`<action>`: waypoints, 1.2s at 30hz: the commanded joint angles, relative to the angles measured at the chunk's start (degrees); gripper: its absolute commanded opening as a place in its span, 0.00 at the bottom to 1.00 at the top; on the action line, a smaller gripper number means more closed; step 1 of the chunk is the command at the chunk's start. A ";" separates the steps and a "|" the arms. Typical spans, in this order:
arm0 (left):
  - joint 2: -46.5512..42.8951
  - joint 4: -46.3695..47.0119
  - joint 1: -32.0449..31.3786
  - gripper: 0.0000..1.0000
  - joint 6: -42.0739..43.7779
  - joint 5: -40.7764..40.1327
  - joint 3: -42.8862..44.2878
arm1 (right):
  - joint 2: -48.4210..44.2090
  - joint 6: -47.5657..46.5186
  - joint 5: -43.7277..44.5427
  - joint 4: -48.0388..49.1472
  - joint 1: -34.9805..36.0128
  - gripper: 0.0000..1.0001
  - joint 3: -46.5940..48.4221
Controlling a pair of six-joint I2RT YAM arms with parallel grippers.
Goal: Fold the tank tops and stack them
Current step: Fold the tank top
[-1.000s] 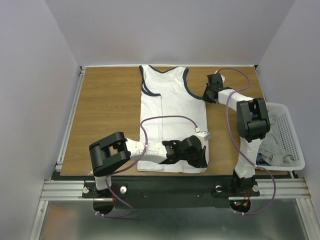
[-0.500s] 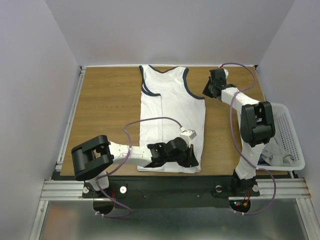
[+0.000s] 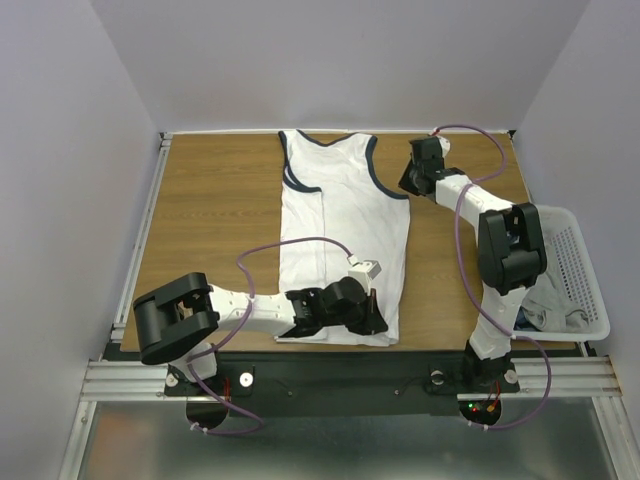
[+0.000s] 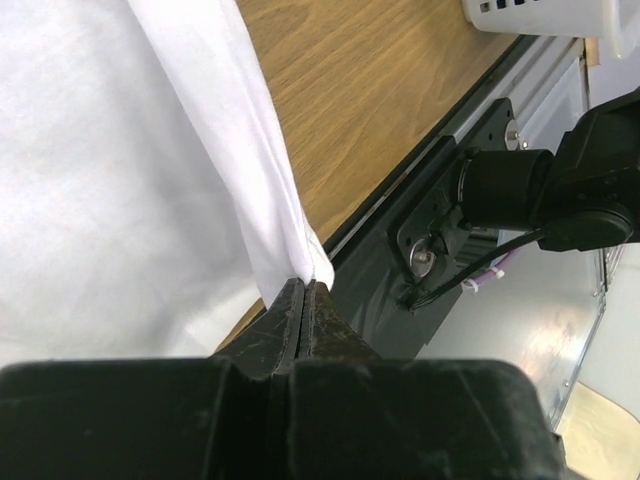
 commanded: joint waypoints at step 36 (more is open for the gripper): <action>1.73 -0.79 0.42 0.00 0.78 0.49 3.54 | 4.27 -7.00 5.40 2.12 -2.16 0.29 0.62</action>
